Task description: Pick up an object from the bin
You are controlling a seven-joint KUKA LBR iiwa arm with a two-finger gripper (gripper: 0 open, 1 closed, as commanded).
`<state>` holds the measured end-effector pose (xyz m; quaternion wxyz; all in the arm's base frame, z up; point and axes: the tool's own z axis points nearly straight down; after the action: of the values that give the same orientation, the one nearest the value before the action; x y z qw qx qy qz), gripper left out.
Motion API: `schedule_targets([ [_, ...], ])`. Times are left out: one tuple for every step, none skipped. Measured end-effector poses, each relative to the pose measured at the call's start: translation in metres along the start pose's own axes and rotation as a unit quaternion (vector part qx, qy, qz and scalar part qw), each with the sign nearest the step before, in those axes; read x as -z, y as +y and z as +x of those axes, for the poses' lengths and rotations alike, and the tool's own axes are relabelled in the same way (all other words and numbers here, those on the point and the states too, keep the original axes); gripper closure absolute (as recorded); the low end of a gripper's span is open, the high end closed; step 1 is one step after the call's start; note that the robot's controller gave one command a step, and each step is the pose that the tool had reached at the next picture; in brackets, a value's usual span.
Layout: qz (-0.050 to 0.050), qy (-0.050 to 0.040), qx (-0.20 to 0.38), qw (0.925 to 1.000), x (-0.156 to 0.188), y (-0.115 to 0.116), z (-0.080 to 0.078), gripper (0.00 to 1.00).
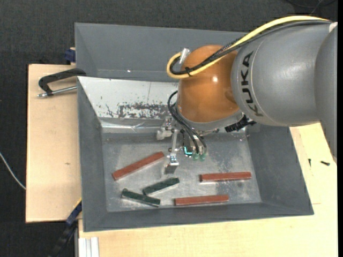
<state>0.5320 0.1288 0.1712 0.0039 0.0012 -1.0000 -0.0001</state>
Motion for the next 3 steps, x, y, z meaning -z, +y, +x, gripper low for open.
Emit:
schedule_targets([
  [-0.001,-0.0043,-0.001,1.0000,0.004,-0.001,-0.002,0.00],
  [-0.001,-0.0051,0.022,0.9998,-0.092,-0.001,-0.052,1.00],
  [-0.001,-0.0051,0.022,0.9998,-0.092,-0.001,-0.052,1.00],
])
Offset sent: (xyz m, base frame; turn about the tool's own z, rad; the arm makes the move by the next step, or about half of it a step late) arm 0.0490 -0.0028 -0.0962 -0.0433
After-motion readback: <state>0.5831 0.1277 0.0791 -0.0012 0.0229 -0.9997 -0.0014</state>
